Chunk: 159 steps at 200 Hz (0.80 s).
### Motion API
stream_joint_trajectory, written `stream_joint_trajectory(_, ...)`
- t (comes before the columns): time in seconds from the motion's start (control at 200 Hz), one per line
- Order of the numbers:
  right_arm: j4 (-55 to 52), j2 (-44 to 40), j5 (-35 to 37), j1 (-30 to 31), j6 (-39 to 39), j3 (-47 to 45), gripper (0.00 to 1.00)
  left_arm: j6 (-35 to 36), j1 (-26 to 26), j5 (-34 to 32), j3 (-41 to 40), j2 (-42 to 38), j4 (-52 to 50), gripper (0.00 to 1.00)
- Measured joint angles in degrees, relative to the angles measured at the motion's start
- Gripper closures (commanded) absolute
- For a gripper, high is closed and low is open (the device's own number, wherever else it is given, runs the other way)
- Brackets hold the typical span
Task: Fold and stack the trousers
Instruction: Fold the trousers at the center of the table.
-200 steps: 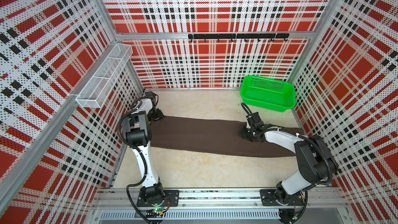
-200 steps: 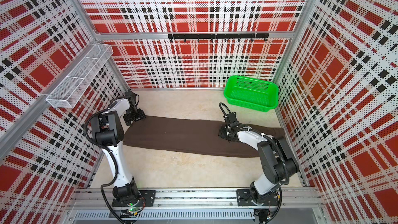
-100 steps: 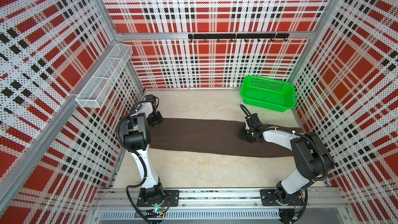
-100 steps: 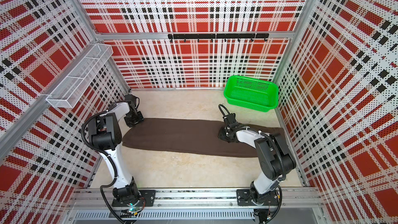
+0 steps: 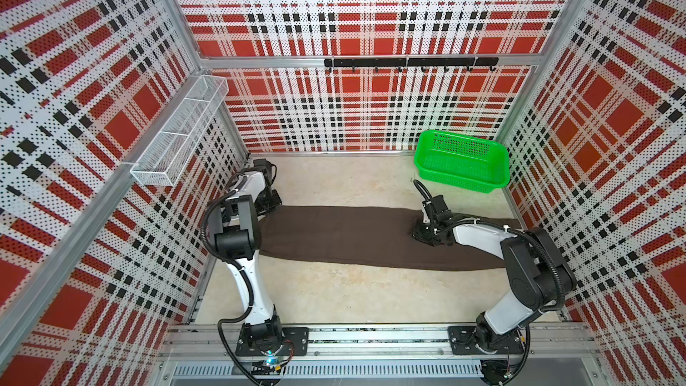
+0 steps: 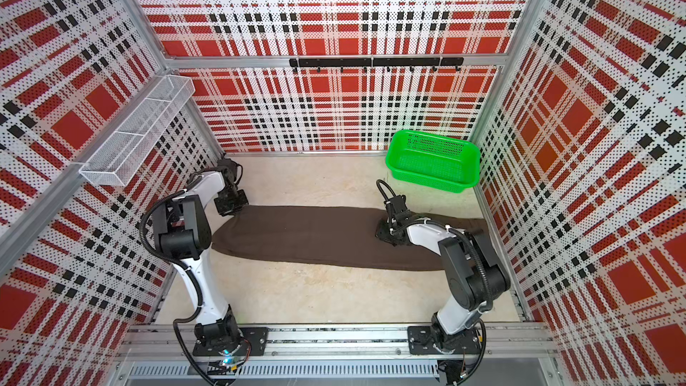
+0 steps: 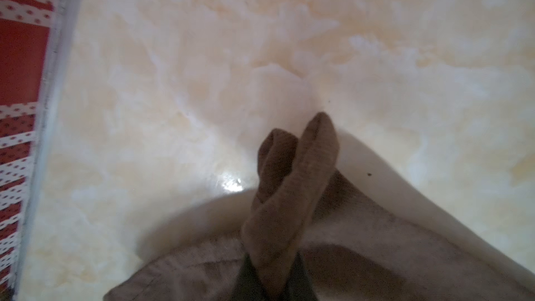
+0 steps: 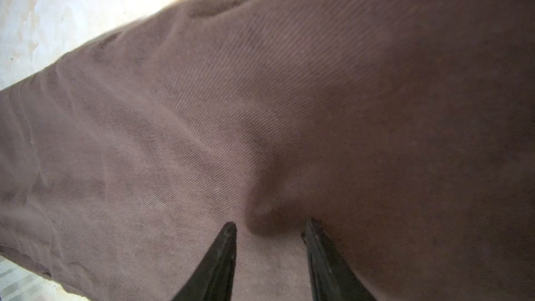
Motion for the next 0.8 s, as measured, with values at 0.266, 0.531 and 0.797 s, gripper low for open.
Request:
stream_joint_trajectory(0.266, -2.78, -1.14, 2.23, 0.0, -1.05, 1.07, 0.55, -0.02, 2.91, -4.57, 3.82, -1.7, -2.62, 1.0)
stream_joint_trajectory(0.531, -5.42, -4.02, 4.92, -1.07, -1.86, 1.95, 0.54, 0.13, 6.95, -7.54, 7.26, -1.88, -3.8, 1.0)
stream_joint_trajectory(0.797, -6.36, -3.74, 5.81, -2.75, -2.49, 2.86, 0.54, 0.39, 2.64, -2.75, 2.16, -5.2, -3.52, 1.0)
